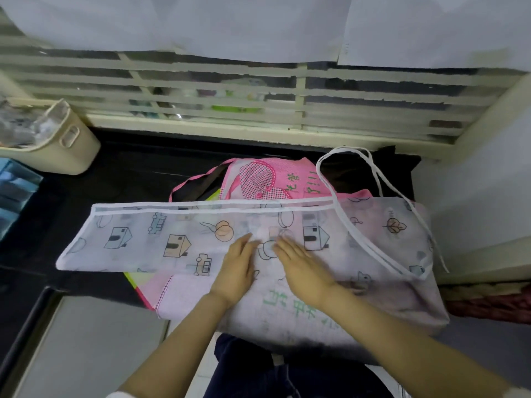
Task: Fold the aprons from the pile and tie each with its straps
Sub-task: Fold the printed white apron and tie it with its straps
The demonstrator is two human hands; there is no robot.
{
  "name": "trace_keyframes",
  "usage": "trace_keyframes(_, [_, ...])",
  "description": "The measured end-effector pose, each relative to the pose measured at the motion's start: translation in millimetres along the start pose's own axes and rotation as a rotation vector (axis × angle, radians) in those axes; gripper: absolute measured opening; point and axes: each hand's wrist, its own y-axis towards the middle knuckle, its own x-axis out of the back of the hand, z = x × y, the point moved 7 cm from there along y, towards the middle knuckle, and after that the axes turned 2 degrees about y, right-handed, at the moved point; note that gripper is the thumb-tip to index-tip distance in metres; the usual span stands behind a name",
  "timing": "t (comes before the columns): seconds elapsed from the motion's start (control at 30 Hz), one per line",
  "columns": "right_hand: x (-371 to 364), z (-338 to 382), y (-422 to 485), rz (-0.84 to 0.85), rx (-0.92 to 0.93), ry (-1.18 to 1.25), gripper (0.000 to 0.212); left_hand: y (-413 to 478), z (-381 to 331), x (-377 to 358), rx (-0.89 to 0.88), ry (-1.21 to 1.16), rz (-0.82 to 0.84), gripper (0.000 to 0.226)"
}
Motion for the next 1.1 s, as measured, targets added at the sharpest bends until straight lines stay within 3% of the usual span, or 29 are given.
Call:
trace_keyframes(0.13, [-16,33,37,0.052,-0.006,0.026,0.073,-15,45,41,0.112,0.243,-0.073,0.063])
trace_keyframes(0.23, [-27,51,60,0.084,-0.038,0.015,0.071,-34,102,67,0.286,0.341,-0.027,0.053])
trace_keyframes(0.37, [-36,77,87,0.064,-0.054,-0.009,0.053,-54,153,92,0.382,0.204,0.016,0.048])
trace_keyframes(0.57, [-51,129,139,0.136,-0.024,-0.069,0.052,-54,188,122,0.294,0.034,-0.022,0.034])
trace_keyframes(0.63, [-55,146,156,0.14,-0.011,-0.112,0.054,-53,208,138,0.324,0.1,-0.074,0.034])
trace_keyframes(0.73, [-63,169,177,0.176,0.024,-0.178,0.059,-61,249,169,0.512,0.232,-0.157,0.031])
trace_keyframes(0.87, [-72,183,190,0.238,-0.014,-0.195,0.065,-78,299,194,0.778,0.16,-0.158,0.045])
trace_keyframes(1.1, [-77,188,203,0.251,-0.06,-0.268,0.066,-77,319,207,0.791,0.078,-0.167,0.059])
